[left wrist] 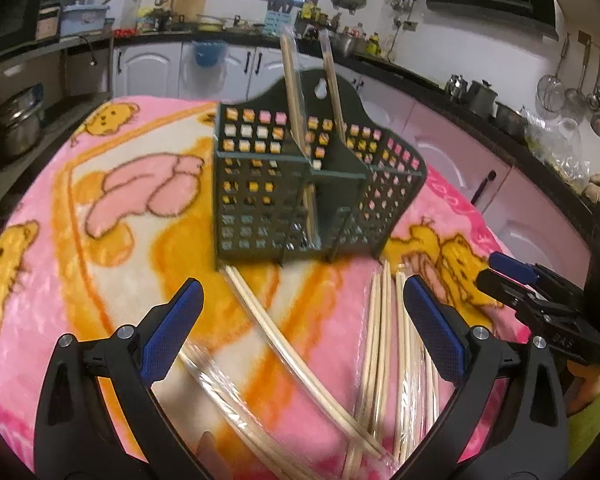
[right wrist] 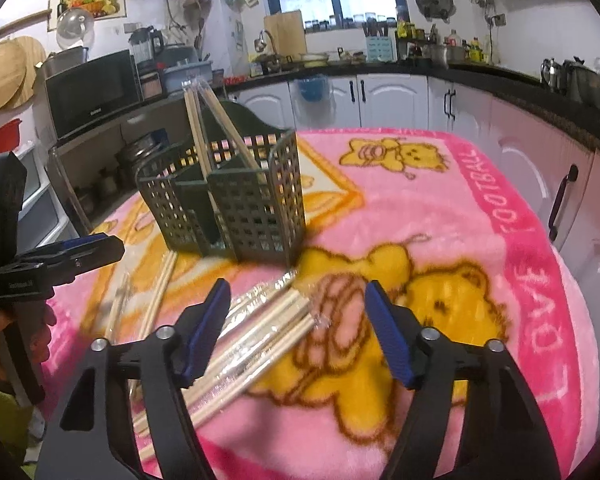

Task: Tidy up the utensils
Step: 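Reach down and grasp another wrapped chopstick pair with each tool, then lift both held chopstick pairs and carry them above the caddy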

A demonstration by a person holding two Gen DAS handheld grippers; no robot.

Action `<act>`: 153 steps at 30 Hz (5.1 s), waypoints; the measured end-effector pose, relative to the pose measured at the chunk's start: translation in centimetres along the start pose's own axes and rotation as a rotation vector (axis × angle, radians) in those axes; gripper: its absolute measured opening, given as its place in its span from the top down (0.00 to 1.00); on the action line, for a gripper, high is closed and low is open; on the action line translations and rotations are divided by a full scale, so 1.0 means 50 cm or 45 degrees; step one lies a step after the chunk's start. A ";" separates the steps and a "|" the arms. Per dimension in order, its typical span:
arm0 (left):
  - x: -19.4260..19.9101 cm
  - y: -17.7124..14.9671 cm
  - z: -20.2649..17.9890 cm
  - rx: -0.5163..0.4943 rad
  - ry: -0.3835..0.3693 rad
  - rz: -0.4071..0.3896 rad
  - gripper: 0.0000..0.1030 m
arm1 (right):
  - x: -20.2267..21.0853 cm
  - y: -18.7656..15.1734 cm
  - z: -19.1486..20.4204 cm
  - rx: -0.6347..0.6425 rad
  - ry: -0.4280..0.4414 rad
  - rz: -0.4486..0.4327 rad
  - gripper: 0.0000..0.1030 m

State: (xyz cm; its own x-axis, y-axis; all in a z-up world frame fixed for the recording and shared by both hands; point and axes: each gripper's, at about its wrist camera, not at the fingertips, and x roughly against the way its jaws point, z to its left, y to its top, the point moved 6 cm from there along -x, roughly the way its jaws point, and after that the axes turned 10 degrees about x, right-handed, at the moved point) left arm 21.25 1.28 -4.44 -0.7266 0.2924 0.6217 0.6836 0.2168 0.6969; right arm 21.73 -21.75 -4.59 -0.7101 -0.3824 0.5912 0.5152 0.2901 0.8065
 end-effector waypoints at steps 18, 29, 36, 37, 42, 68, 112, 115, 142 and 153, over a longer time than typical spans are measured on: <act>-0.125 -0.065 -0.080 -0.134 -0.081 0.313 0.81 | -0.123 -0.003 -0.030 -0.091 0.163 0.237 0.70; -0.189 -0.071 -0.102 -0.234 0.002 0.368 0.81 | -0.186 -0.009 -0.053 -0.180 0.236 0.315 0.79; -0.205 -0.078 -0.122 -0.279 0.011 0.386 0.81 | -0.177 -0.012 -0.052 -0.183 0.269 0.291 0.96; -0.208 -0.077 -0.125 -0.286 0.013 0.387 0.81 | -0.173 -0.012 -0.054 -0.183 0.263 0.283 0.96; -0.223 -0.075 -0.134 -0.297 0.025 0.392 0.81 | -0.151 -0.007 -0.068 -0.215 0.266 0.229 0.97; -0.139 -0.004 -0.184 -0.270 -0.118 0.251 0.97 | -0.114 -0.064 -0.100 -0.389 0.309 0.257 0.74; 0.085 0.231 -0.167 -0.139 -0.202 -0.202 0.97 | 0.119 0.219 0.025 0.065 0.200 -0.269 0.99; 0.100 0.251 -0.167 -0.134 -0.204 -0.234 0.97 | 0.127 0.241 0.032 0.086 0.193 -0.294 0.99; 0.193 0.440 -0.161 -0.057 -0.148 -0.533 0.97 | 0.189 0.528 0.022 0.135 0.105 -0.572 0.99; 0.135 0.431 -0.164 -0.083 -0.085 -0.518 0.97 | 0.143 0.571 0.006 0.127 0.086 -0.584 0.99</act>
State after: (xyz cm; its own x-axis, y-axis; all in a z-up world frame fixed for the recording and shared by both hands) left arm 30.52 0.30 17.71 -0.9289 0.2555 0.2679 0.3343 0.2681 0.9035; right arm 31.23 -15.95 22.68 -0.8191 -0.5458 0.1762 0.1050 0.1594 0.9816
